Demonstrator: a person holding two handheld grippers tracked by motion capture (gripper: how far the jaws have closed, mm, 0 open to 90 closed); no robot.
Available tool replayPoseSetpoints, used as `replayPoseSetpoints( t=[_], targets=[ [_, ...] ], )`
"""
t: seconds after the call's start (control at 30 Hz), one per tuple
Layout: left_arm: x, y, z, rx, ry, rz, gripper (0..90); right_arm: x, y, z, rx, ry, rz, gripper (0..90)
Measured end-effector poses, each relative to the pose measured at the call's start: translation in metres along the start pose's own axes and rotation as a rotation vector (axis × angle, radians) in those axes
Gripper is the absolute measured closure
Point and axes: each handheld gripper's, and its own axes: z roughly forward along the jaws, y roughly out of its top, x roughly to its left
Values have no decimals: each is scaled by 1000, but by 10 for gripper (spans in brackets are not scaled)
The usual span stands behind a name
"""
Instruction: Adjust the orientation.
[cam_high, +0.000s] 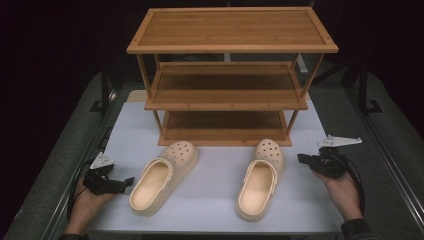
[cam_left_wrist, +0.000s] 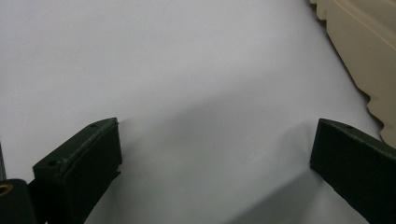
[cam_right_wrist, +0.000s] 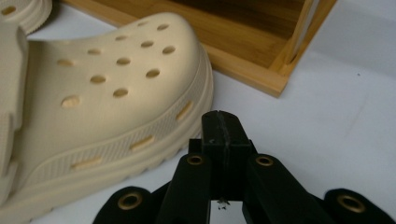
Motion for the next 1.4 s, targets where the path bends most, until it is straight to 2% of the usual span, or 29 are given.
replayPoseSetpoints(
  t=[0.03, 0.27, 0.37, 0.6, 0.73, 0.83, 0.9, 0.97, 1.03, 1.27, 1.4],
  targets=[
    [0, 0, 0, 0, 0, 0, 15, -2, 4, 3, -1, 7, 10, 900],
    [0, 0, 0, 0, 0, -1, 15, -8, 23, 20, -14, 17, -4, 900],
    [0, 0, 0, 1, 0, -1, 15, -10, 32, 27, -21, 38, -8, 900],
    [0, 0, 0, 3, -1, -2, 15, -8, 52, 52, -33, 56, -54, 900],
    [0, 0, 0, 2, -1, -2, 15, -7, 61, 67, -16, 60, -75, 900],
    [0, 0, 0, 2, -1, -3, 15, -6, 65, 78, -13, 61, -91, 900],
    [0, 0, 0, 2, -1, -3, 15, -5, 67, 84, 21, 67, -62, 900],
    [0, 0, 0, 2, -1, -3, 15, -5, 67, 89, 17, 89, -56, 900],
    [0, 0, 0, 2, -1, -3, 15, -4, 67, 93, 22, 93, -83, 900],
    [0, 0, 0, 2, -1, -3, 15, -1, 66, 93, 26, 113, -88, 900],
    [0, 0, 0, 2, -1, -2, 15, 9, 65, 95, 25, 140, -127, 900]
  ],
)
